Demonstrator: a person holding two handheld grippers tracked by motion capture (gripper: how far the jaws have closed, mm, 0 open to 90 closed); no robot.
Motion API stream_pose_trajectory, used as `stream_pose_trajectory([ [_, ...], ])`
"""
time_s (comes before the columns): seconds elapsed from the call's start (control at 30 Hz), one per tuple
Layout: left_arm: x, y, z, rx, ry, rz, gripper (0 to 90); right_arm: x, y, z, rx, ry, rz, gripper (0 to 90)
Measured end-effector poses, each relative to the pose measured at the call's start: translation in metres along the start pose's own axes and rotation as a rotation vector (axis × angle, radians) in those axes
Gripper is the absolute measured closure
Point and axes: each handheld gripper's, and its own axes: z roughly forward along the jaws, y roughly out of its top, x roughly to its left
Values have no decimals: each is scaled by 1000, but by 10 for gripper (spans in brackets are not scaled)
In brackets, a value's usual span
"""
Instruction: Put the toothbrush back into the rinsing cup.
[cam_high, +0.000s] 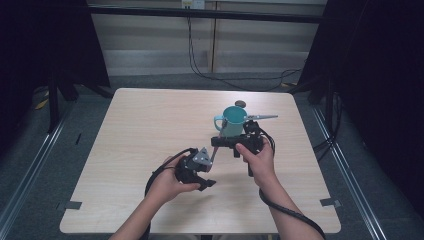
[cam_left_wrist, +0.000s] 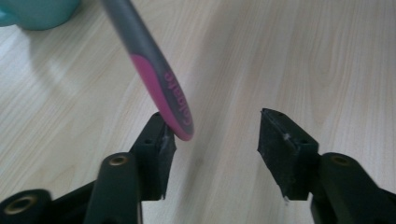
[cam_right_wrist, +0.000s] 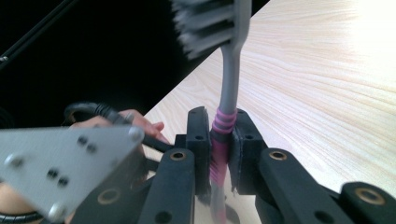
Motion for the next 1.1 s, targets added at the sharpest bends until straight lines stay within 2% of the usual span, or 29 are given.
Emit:
stream_pose_trajectory([
  [0.07, 3, -3, -1, 2, 1, -47, 414, 0, 1, 0, 10, 2, -7, 807],
  [0.2, 12, -12, -5, 10, 31, -76, 329, -1, 2, -6, 25, -10, -20, 807],
  [0.4, 19, -21, -14, -17, 53, -111, 284, -1, 7, -14, 26, -37, -35, 807],
  [0.53, 22, -25, -20, -8, 64, -110, 285, -1, 9, -17, 33, -48, -38, 807],
  [0.57, 22, -26, -21, -14, 69, -121, 285, 0, 10, -17, 35, -51, -38, 806],
  [0.6, 23, -27, -23, 0, 70, -108, 284, 0, 10, -18, 39, -57, -44, 807],
  [0.63, 23, -29, -23, -7, 77, -120, 284, 0, 11, -18, 42, -66, -50, 806],
  [0.7, 25, -32, -25, -2, 80, -98, 275, 1, 12, -19, 53, -76, -59, 806],
  [0.87, 27, -44, -28, 8, 83, -122, 286, 3, 16, -20, 78, -113, -91, 807],
  [1.03, 28, -52, -30, 18, 101, -112, 279, 3, 18, -24, 94, -148, -113, 807],
  [1.1, 28, -55, -32, 14, 105, -128, 264, 2, 19, -26, 94, -163, -124, 807],
])
